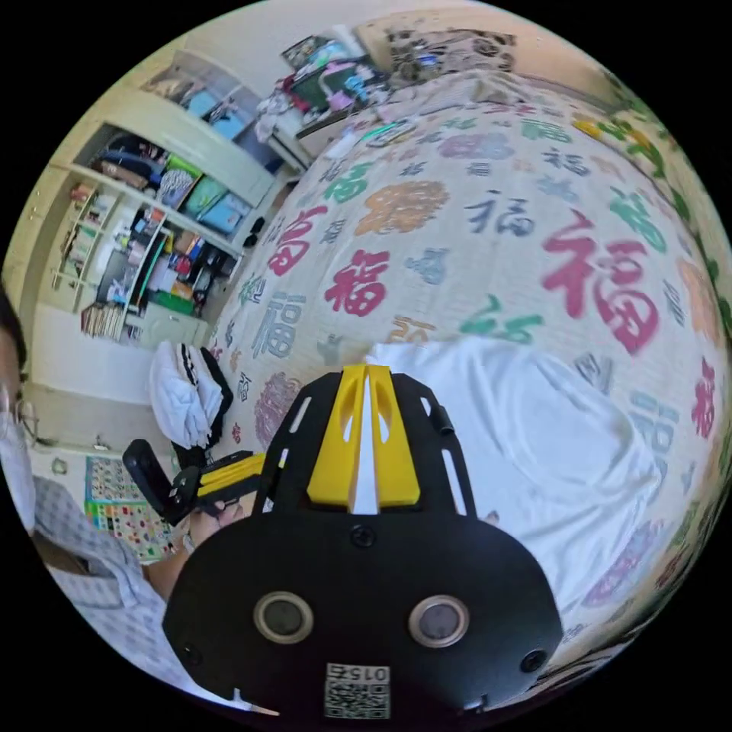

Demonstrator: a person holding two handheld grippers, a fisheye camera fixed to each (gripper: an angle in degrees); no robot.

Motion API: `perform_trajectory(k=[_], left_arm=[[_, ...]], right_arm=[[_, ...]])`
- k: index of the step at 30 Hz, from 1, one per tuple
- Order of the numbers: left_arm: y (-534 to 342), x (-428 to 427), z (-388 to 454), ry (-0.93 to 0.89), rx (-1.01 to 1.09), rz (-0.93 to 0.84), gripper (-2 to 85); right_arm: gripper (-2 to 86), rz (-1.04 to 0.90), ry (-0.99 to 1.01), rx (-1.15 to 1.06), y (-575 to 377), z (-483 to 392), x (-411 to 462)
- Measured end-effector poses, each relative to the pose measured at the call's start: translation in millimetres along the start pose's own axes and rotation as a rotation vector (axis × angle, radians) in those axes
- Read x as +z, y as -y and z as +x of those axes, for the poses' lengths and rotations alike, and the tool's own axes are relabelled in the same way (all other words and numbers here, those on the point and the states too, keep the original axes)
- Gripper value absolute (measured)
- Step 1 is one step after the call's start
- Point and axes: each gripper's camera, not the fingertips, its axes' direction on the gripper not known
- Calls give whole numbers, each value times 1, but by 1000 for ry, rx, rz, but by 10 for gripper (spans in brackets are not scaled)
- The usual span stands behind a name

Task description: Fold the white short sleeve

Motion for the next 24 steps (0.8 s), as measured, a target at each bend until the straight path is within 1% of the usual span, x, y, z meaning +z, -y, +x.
perform_trajectory(k=[3,5,8,10,13,15,18,20,24], left_arm=[[-5,14,33,-48,107,-55,-4],[-15,40,54,-90,158,-142,1],[-27,63,67,-124,164,-237,13],[-28,62,73,-119,171,-229,21],[-24,64,81,-32,204,-216,41],[-20,73,85,-6,222,-235,45],[-17,98,93,33,279,-292,19],[-23,115,101,76,343,-364,-2],[-29,109,113,92,403,-360,-7]], right_arm=[[3,27,-4,103,-38,34,-32],[9,-19,-65,171,-66,56,-34],[30,-97,-143,241,-90,74,-26],[42,-100,-210,271,-97,78,-27],[53,-39,-244,196,-98,65,-31],[58,-47,-248,127,-93,54,-24],[47,-104,-293,20,-81,39,-3],[7,-211,-438,6,-78,38,20],[-7,-211,-442,-42,-82,39,20]])
